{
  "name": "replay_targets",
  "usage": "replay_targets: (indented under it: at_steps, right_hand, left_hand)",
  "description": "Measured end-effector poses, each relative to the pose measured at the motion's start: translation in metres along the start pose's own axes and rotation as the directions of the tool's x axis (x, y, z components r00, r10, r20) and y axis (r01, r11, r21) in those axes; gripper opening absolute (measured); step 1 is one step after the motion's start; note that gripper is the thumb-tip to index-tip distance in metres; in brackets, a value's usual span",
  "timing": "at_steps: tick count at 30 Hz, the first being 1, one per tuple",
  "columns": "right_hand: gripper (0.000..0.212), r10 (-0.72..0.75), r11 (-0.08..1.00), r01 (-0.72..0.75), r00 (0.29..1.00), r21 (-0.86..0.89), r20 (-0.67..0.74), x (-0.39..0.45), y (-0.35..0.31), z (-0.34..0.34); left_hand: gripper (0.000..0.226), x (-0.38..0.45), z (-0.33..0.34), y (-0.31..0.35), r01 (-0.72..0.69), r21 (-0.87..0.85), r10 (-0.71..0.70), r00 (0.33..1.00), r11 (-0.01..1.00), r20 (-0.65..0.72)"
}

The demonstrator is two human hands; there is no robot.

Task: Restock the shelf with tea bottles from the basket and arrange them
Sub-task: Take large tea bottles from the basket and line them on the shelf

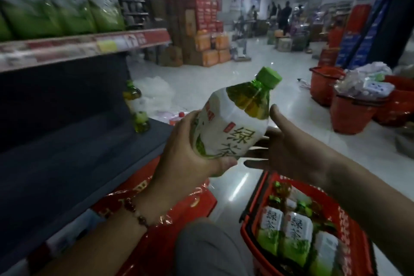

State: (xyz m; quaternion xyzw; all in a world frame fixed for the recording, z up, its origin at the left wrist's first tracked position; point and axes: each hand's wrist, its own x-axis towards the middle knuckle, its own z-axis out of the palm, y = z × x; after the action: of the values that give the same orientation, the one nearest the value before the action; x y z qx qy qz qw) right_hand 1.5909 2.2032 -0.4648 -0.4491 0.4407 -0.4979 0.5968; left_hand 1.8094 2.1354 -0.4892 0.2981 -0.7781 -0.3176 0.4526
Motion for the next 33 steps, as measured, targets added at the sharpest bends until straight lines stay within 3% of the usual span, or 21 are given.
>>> replay_targets:
  at_steps: [2,8,10,13,16,20,22,25,28,31,33]
  right_hand:
    - [0.072,-0.118,0.991,0.116,0.993,-0.067,-0.027,0.009,-0.013,0.035]
    - [0.081,-0.359,0.899,0.415,0.882,-0.142,0.305,0.030,-0.047,0.135]
    - [0.077,-0.397,0.868,0.476,0.836,-0.143,0.379,0.038,-0.058,0.167]
    - [0.091,-0.396,0.807,0.556,0.758,-0.196,0.519,0.051,-0.073,0.212]
    - [0.093,-0.438,0.755,0.620,0.720,-0.214,0.538,0.067,-0.087,0.261]
    - [0.072,-0.555,0.607,0.734,0.665,-0.303,0.500,0.096,-0.115,0.322]
    - [0.064,-0.529,0.636,0.729,0.651,-0.254,0.544,0.114,-0.127,0.347]
    - [0.049,-0.491,0.678,0.693,0.675,-0.246,0.551,0.144,-0.138,0.381]
    - [0.040,-0.451,0.673,0.673,0.703,-0.308,0.551,0.173,-0.141,0.409]
    - [0.046,-0.419,0.616,0.679,0.712,-0.400,0.563,0.200,-0.143,0.430]
    - [0.047,-0.399,0.578,0.682,0.715,-0.448,0.574,0.216,-0.145,0.440]
  left_hand:
    - [0.082,-0.003,-0.021,0.021,0.062,-0.097,-0.065,0.997,0.993,-0.029]
    - [0.075,-0.016,-0.098,0.069,0.162,-0.268,-0.214,0.960,0.950,-0.179]
    - [0.070,-0.019,-0.127,0.081,0.173,-0.303,-0.254,0.934,0.937,-0.250]
    - [0.059,-0.021,-0.171,0.098,0.153,-0.344,-0.270,0.907,0.926,-0.323]
    - [0.055,-0.022,-0.214,0.112,0.100,-0.354,-0.252,0.875,0.930,-0.414]
    - [0.085,-0.013,-0.282,0.113,0.126,-0.120,-0.172,0.813,0.985,-0.556]
    - [0.099,-0.008,-0.317,0.110,0.184,0.023,-0.132,0.781,0.983,-0.610]
    - [0.100,0.000,-0.365,0.103,0.291,0.143,-0.144,0.773,0.946,-0.618]
    - [0.089,0.005,-0.406,0.089,0.382,0.203,-0.225,0.814,0.902,-0.535]
    - [0.050,0.008,-0.429,0.081,0.376,0.296,-0.225,0.869,0.878,-0.440]
    - [0.037,0.013,-0.439,0.079,0.382,0.346,-0.229,0.883,0.857,-0.409]
